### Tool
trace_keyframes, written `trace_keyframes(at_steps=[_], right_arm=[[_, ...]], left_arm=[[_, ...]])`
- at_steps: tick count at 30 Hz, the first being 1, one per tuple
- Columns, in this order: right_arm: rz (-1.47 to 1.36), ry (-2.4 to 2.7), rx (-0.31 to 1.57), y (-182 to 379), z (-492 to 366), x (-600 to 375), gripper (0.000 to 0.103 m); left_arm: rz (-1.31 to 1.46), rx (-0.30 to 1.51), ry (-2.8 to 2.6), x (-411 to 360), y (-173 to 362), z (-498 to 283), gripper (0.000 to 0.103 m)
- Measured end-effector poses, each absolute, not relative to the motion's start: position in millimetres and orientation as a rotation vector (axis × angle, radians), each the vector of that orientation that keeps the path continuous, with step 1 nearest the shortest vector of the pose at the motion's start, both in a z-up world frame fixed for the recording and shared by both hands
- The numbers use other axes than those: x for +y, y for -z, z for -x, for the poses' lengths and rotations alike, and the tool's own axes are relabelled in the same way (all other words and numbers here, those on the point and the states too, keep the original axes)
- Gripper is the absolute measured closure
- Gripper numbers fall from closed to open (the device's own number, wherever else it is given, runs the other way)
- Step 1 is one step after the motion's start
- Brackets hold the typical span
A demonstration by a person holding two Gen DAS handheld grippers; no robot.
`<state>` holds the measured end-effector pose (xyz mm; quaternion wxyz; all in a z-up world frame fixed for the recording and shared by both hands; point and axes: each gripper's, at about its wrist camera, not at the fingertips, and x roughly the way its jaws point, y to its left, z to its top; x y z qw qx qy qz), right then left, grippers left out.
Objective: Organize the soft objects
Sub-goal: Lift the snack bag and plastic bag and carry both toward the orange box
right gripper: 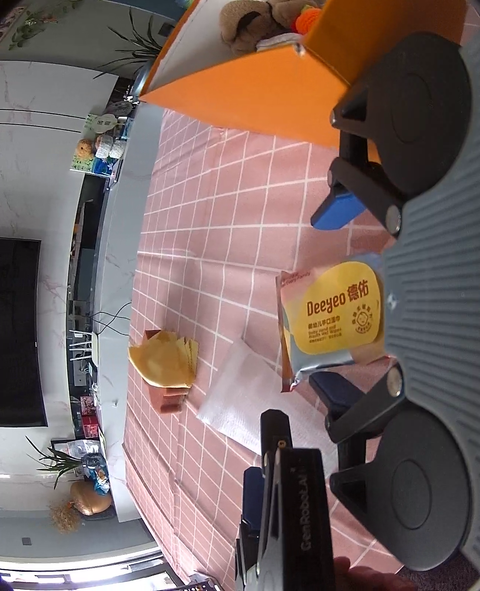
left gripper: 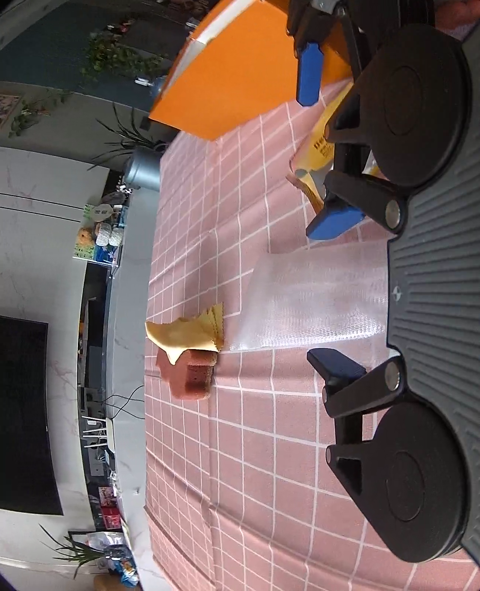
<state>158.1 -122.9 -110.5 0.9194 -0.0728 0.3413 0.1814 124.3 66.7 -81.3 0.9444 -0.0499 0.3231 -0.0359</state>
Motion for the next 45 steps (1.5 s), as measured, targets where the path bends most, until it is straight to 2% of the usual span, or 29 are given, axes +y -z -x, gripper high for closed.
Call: trace_keyframes(at_steps=[6,9,10,12,16,18,20,21,26,45], right_arm=[[0.102,-0.390,0.733,118,-166,-128,0.024],[0.071,-0.407,0.777,123,-169,-128,0.036],[0.072,-0.409,0.781,124,-169,-127,0.037],[0.093,-0.412,0.773,123,-167,-124,0.039],[0.078,-0.411,0.795,120,-169,-123,0.044],[0.095,-0.410,0.795,119,-168,-121,0.045],[0.107,-0.418,0.794,118,-167,-119,0.046],[0.111,-0.422,0.792,117,-166,-118,0.047],[0.113,-0.424,0.784,113,-164,-118,0.049],[0.101,-0.426,0.599,45,-130,-139,0.049]], left_arm=[[0.089,0.685,0.054,63,92,-134,0.022],[0.065,0.693,0.056,60,95,-138,0.028],[0.052,0.698,0.054,58,97,-139,0.030],[0.033,0.706,0.043,56,98,-141,0.042],[-0.026,0.701,0.049,52,99,-139,0.059],[-0.024,0.696,0.058,53,99,-139,0.081],[-0.019,0.694,0.064,54,98,-138,0.093],[-0.005,0.695,0.072,56,97,-138,0.096],[0.031,0.682,0.090,59,91,-130,0.100],[0.093,0.597,0.101,61,34,-101,0.101]])
